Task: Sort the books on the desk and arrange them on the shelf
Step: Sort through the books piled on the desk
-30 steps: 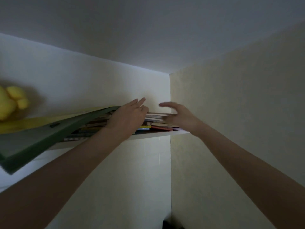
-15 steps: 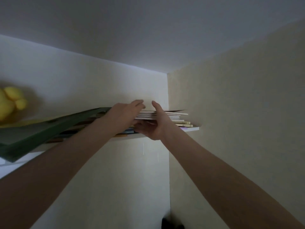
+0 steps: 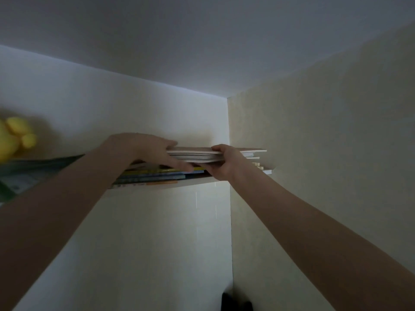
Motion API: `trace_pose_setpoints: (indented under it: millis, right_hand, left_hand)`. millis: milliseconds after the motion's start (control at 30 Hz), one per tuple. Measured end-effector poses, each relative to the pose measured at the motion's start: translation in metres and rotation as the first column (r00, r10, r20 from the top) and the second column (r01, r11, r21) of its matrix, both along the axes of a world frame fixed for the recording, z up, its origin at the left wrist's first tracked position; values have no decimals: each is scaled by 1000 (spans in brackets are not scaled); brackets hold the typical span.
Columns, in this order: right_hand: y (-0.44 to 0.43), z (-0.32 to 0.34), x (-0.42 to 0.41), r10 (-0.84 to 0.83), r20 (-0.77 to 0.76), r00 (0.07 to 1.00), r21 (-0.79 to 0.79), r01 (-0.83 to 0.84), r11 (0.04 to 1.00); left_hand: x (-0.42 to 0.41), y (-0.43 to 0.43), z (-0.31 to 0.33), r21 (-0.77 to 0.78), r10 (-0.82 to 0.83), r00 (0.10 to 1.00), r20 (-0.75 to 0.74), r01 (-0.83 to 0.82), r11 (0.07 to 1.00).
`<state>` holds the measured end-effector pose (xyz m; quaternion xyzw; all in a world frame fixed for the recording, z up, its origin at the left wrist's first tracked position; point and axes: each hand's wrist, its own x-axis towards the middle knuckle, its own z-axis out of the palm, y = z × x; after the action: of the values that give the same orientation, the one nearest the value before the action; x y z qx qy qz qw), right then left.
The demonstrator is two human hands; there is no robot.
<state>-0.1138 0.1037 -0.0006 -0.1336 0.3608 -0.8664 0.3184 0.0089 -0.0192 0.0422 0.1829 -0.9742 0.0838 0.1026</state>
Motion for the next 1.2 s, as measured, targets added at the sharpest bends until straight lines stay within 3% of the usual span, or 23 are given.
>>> trace_pose_setpoints:
  millis: [67, 167, 333, 500, 667, 833, 900, 967, 1067, 1200]
  right_hand:
    - [6, -1, -9, 6, -51, 999, -10, -7, 1000]
    - [13, -5, -22, 3, -129, 992, -24, -6, 1000]
    - [26, -17, -41, -21, -303, 953, -131, -20, 991]
    - [55, -23, -56, -69, -515, 854, -128, 3, 992]
    - [81, -29, -68, -90, -582, 808, -112, 30, 993]
    - [106, -29, -81, -81, -649, 757, -104, 17, 994]
    - [112, -29, -82, -53, -656, 753, -112, -27, 993]
    - [117, -30, -84, -6, -640, 768, -117, -90, 989]
    - [121, -31, -83, -3, -601, 799, -99, -71, 993]
    - [118, -31, -86, -31, -578, 815, -63, -6, 998]
  left_hand:
    - [0, 9, 5, 159, -55, 998, 13, 52, 986]
    - [-7, 15, 4, 333, -72, 981, -178, 129, 934]
    - [-25, 15, -5, 299, -114, 956, -269, 195, 934]
    - [-33, 10, -10, 467, -112, 950, -291, 243, 850]
    - [-44, 5, -6, 486, -56, 903, -426, 281, 828]
    - [-58, 4, -2, 513, -108, 895, -432, 343, 787]
    - [-58, 1, -1, 611, -206, 925, -321, 368, 701]
    - [-60, 4, -3, 718, -327, 905, -271, 416, 558]
    - [-65, 10, -9, 696, -395, 829, -396, 551, 460]
    - [-75, 10, -20, 649, -303, 766, -567, 642, 409]
